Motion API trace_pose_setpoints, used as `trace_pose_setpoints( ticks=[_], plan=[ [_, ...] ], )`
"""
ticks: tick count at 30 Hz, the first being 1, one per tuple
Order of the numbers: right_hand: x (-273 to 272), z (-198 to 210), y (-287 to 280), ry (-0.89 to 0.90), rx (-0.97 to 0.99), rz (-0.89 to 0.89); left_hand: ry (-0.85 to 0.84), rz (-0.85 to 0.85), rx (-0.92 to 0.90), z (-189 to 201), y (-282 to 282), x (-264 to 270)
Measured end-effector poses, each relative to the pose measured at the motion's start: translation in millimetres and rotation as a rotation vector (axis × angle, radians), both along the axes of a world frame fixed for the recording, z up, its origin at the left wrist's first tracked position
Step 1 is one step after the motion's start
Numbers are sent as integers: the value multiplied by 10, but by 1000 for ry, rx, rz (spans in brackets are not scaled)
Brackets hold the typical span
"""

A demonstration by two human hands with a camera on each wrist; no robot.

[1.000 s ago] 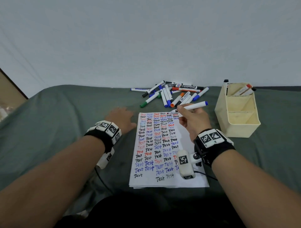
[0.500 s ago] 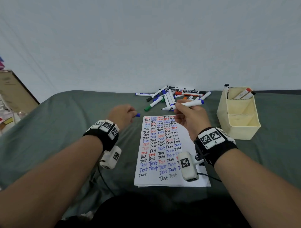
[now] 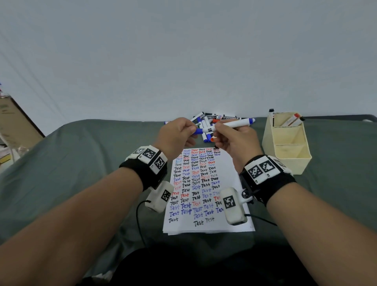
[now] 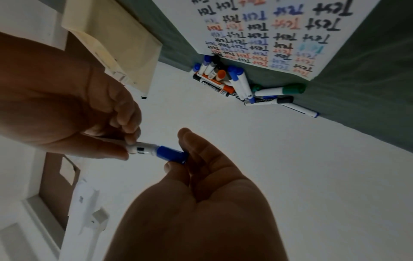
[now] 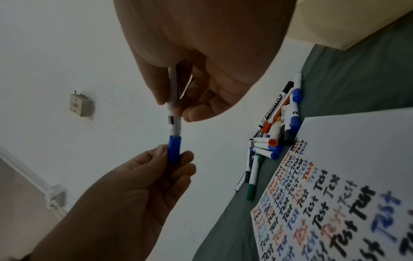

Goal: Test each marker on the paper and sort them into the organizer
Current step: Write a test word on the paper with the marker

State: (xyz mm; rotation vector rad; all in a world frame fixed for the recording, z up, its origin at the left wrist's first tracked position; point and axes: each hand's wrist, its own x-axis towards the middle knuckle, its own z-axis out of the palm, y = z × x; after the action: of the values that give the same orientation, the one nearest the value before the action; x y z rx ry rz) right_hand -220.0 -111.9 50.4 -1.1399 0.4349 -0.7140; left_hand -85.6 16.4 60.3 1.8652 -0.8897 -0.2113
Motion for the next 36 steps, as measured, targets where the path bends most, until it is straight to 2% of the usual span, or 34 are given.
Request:
trace_pose_setpoints(
  ticks=[9,15,22,27,31,33,36],
  plan=[
    [-96,103,-39,-94,-65,-38,-76,-11,-29,200,-83,-187],
    [-128,224,-111,-151,-83,-78,-80,6,-114,288,-106,-277],
    [-134,213,-29,-189,-58,-44,-40,-5,-200,259,-141,-332],
    [-106,198,-17,-211,-144,-28,-55,-7,-158,223,-153,-275],
    [-117,161,-125,-88,-259,13,-91,-91,-36,121,-100,-149],
    [-128,161,-238,54,-384,47,-139,-126,98,56,-84,-62],
    [-111,216,-508,213,-510,-17,-330,-124,394,-64,-108,76]
  ],
)
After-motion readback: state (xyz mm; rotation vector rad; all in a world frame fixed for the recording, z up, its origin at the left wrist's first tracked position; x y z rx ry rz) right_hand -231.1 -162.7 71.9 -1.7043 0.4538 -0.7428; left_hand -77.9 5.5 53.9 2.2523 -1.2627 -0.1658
